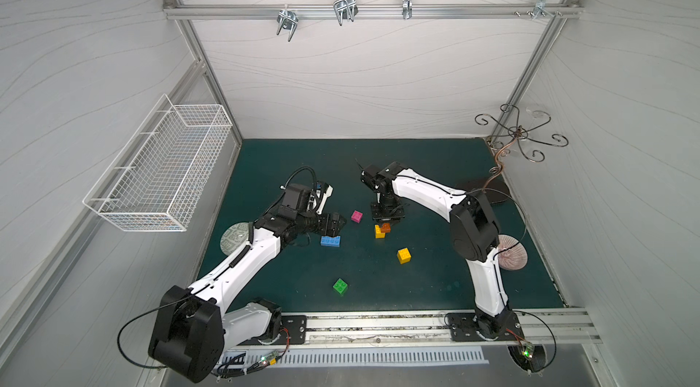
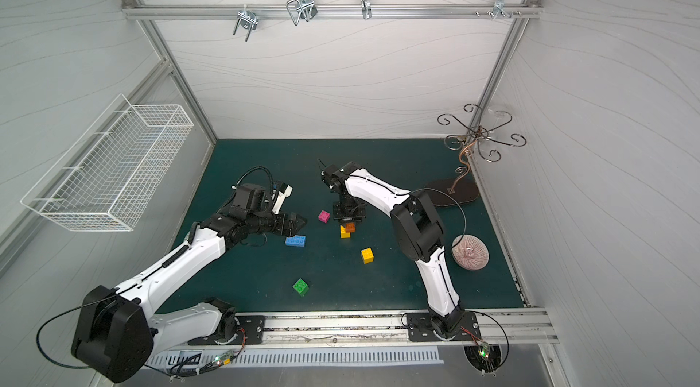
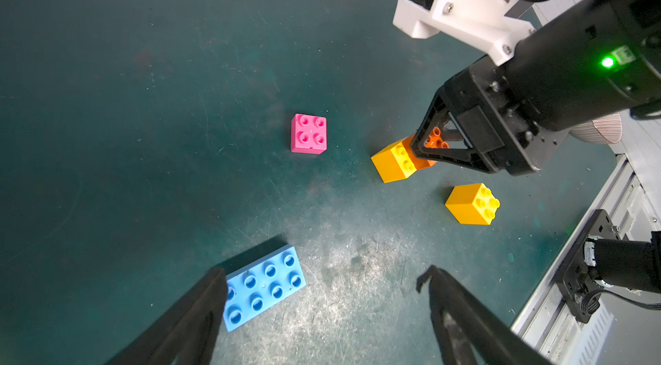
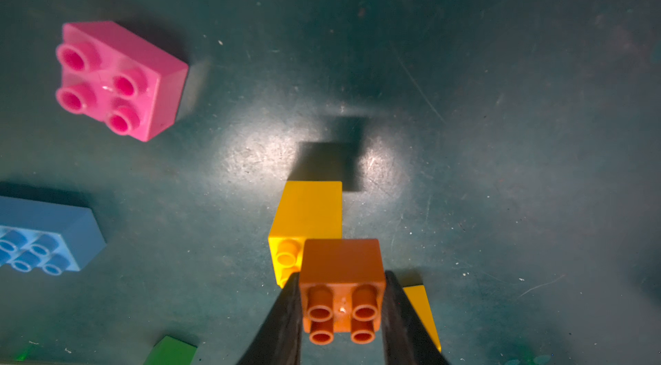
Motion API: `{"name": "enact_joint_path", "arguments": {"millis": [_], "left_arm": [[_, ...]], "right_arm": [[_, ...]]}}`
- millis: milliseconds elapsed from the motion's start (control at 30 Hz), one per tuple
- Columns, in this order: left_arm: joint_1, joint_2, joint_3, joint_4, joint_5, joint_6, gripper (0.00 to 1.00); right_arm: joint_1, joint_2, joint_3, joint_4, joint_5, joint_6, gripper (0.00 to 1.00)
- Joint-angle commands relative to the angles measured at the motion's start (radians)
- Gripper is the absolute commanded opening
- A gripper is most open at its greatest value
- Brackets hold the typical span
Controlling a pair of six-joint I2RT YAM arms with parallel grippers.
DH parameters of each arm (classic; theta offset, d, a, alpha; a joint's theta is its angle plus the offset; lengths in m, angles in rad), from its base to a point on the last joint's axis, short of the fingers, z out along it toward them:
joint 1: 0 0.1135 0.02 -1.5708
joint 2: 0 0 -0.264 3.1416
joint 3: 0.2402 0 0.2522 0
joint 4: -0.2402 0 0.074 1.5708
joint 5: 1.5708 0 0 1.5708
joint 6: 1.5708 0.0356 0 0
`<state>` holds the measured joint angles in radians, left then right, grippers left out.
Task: Assemble the number 4 with lego
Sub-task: Assemble the lego brick with the lego brick.
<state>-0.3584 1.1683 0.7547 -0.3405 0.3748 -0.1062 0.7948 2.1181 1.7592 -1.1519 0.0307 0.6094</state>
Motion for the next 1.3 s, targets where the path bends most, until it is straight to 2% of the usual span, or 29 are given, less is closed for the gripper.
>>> {"name": "enact_joint_path", "arguments": {"millis": [0, 1267], "left_arm": [[-0.007, 0.008, 0.021, 0.017, 0.003, 0.020, 0.90], [-0.013, -0.009, 0.016, 0.017, -0.012, 0.008, 0.90]], "right_arm": [[0.021, 0.121, -0.080, 0.025, 0.022, -0.006, 0.18], [0.011, 0.114, -0.138, 0.053, -0.026, -0.009, 0.20]]}}
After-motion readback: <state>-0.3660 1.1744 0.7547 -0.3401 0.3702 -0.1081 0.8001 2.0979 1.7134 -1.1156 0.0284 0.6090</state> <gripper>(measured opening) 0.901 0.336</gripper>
